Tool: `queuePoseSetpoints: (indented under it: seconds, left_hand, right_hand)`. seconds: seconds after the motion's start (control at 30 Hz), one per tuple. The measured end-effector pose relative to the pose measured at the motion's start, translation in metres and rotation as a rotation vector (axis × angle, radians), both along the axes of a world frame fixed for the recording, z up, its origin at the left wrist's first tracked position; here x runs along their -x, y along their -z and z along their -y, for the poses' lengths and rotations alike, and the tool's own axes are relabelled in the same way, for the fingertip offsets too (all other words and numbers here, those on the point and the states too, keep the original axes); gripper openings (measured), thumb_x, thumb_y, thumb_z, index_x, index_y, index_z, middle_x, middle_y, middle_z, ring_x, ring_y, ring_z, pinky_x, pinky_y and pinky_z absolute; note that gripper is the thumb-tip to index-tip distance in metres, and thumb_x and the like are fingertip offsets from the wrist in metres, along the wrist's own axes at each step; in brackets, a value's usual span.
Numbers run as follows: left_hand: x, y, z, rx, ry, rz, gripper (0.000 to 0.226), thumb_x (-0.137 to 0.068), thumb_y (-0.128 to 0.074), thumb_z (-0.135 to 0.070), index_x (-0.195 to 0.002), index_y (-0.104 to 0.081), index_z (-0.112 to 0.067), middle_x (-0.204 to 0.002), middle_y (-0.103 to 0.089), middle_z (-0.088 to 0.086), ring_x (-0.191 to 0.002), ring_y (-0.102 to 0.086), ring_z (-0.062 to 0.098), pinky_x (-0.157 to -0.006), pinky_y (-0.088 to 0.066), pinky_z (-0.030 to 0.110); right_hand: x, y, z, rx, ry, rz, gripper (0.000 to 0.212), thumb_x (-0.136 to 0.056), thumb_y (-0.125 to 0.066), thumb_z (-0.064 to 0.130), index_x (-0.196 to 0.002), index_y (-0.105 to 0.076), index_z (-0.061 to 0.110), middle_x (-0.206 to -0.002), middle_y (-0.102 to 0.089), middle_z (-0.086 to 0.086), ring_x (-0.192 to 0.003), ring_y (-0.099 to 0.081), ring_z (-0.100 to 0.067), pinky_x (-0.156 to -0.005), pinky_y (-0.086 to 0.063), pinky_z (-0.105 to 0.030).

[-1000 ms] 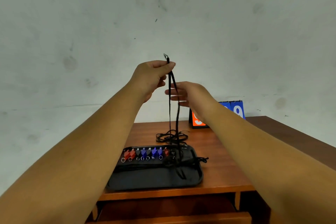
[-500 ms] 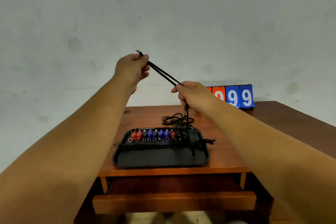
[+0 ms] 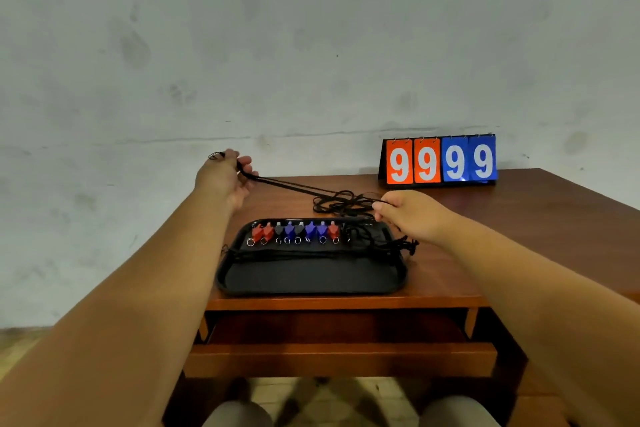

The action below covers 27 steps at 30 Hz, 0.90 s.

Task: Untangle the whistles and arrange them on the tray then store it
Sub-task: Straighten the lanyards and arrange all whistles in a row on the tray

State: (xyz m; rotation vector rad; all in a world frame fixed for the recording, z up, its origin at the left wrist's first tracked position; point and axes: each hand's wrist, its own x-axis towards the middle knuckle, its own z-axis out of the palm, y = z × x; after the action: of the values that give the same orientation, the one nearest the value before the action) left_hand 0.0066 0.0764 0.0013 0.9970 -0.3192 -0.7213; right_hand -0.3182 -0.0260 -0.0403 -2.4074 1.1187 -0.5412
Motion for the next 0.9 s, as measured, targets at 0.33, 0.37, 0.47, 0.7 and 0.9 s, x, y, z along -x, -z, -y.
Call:
queuePoseSetpoints:
  seconds: [0.33,0.37,0.47,0.7,0.9]
  left_hand:
    - [0.017,0.016,0.001,-0.347,-0.018,0.715,0.026,-0.110,-0.054,-0.028,-0.128,-0.070,-0.016,-0.094,-0.061,-0.005,-0.073,-0.055,0.011,-0.056,-0.043,0.026]
    - [0.034,0.012,-0.003,-0.413,0.092,0.935,0.025,-0.109,-0.055,-0.033,-0.127,-0.070,-0.022,-0.093,-0.058,-0.009,-0.077,-0.055,0.008,-0.060,-0.045,0.026]
    - [0.082,0.005,-0.008,-0.518,0.491,1.341,0.032,-0.107,-0.053,-0.054,-0.132,-0.067,-0.039,-0.089,-0.058,-0.022,-0.079,-0.055,0.001,-0.070,-0.049,0.026]
    - [0.086,0.026,0.022,-0.445,0.671,1.236,0.028,-0.103,-0.065,-0.051,-0.094,-0.079,-0.028,-0.070,-0.060,-0.003,-0.052,-0.039,0.010,-0.055,-0.036,0.026]
    - [0.064,0.026,0.036,-0.419,0.488,1.035,0.027,-0.106,-0.062,-0.044,-0.101,-0.081,-0.025,-0.060,-0.036,-0.009,-0.053,-0.030,0.011,-0.052,-0.033,0.026]
  right_hand:
    - [-0.016,0.002,-0.003,-0.089,0.003,0.134,0.036,-0.111,-0.051,0.046,-0.093,-0.077,0.027,-0.077,-0.065,0.007,-0.074,-0.062,-0.011,-0.072,-0.045,-0.029]
    - [-0.022,0.000,-0.004,-0.131,0.001,0.187,0.036,-0.110,-0.052,0.046,-0.095,-0.078,0.027,-0.074,-0.067,0.006,-0.071,-0.065,-0.011,-0.075,-0.048,-0.030]
    - [-0.037,-0.007,-0.007,-0.235,-0.040,0.339,0.035,-0.110,-0.055,0.043,-0.096,-0.078,0.020,-0.073,-0.071,-0.004,-0.067,-0.072,-0.014,-0.086,-0.054,-0.034]
    - [-0.050,-0.015,0.007,-0.249,0.061,0.441,0.031,-0.106,-0.061,0.042,-0.094,-0.081,0.021,-0.066,-0.067,-0.008,-0.052,-0.062,-0.014,-0.079,-0.061,-0.040]
    - [-0.041,-0.002,0.030,-0.402,0.107,0.477,0.045,-0.100,-0.062,0.057,-0.105,-0.081,0.017,-0.078,-0.048,-0.007,-0.064,-0.042,-0.022,-0.060,-0.043,-0.035]
